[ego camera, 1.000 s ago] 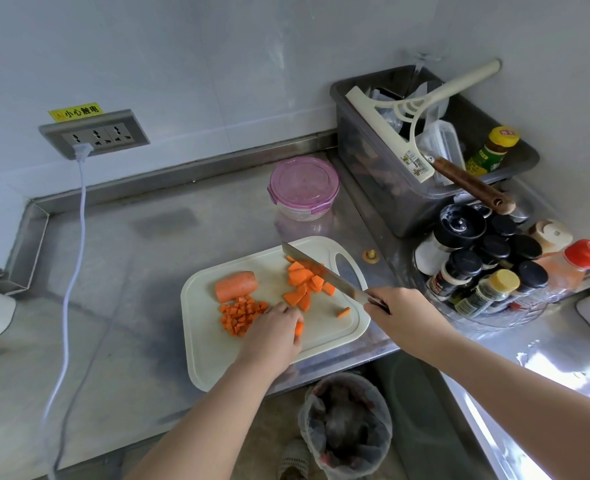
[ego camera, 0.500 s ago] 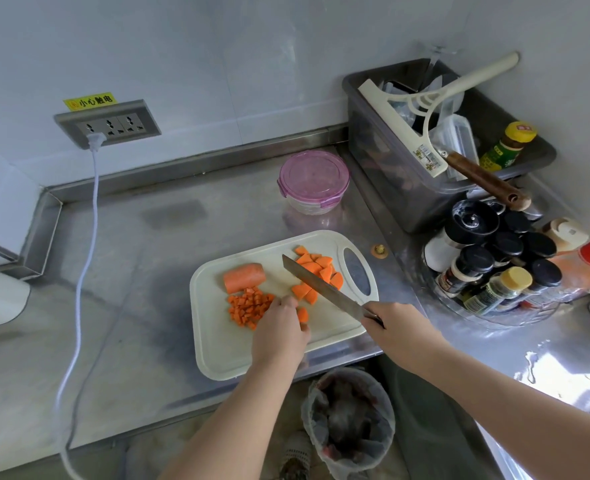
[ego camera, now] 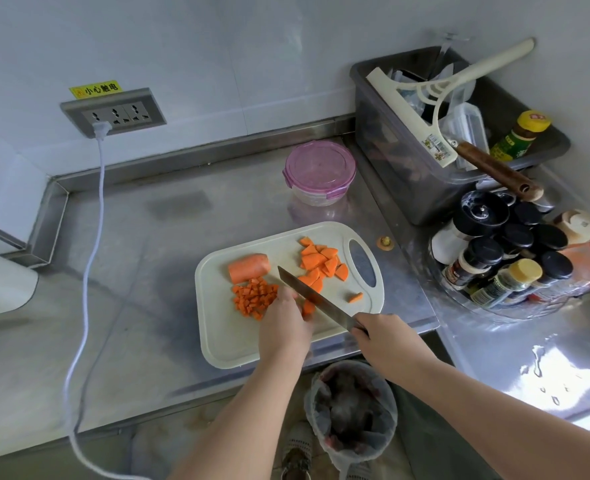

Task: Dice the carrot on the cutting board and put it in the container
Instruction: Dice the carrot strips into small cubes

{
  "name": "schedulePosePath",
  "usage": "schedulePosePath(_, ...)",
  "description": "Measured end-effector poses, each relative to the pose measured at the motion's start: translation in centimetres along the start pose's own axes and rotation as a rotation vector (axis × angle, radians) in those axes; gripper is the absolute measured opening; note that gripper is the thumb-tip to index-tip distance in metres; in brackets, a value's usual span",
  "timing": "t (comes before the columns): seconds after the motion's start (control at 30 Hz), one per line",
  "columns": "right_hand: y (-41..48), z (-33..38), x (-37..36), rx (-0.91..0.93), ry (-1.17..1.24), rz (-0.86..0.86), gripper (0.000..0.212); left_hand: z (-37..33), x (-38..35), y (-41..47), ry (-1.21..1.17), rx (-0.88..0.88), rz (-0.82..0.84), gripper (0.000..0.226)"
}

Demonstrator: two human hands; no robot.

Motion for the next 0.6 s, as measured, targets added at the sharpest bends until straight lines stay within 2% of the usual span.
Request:
schedulePosePath(0.1,0.1,0.2,-0.7,0.01,-0.001,-0.002,0.023,0.2,-0.3,-0.2,-0.073,0.037,0.006,0.02)
schedulePosePath(0.37,0.6,0.5,-1.3,0.03,-0.026,-0.003,0.019,0.3,-0.4,0.0,-0.077,0.037,-0.035,0.01)
schedulePosePath(0.6,1.0,1.0,-1.0,0.045,-0.081,-0.002,0.021,-0.5,0.2,0.5,0.034,0.005,-0.091,0.014)
Point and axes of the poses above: each hand's wrist, its own y-axis towards the middle knuckle, its own x-axis out of the back of the hand, z = x × y, the point moved 5 cm from there along y, towards the middle knuckle, and after that the axes turned 2 degrees about y, right-handed, at the moved point
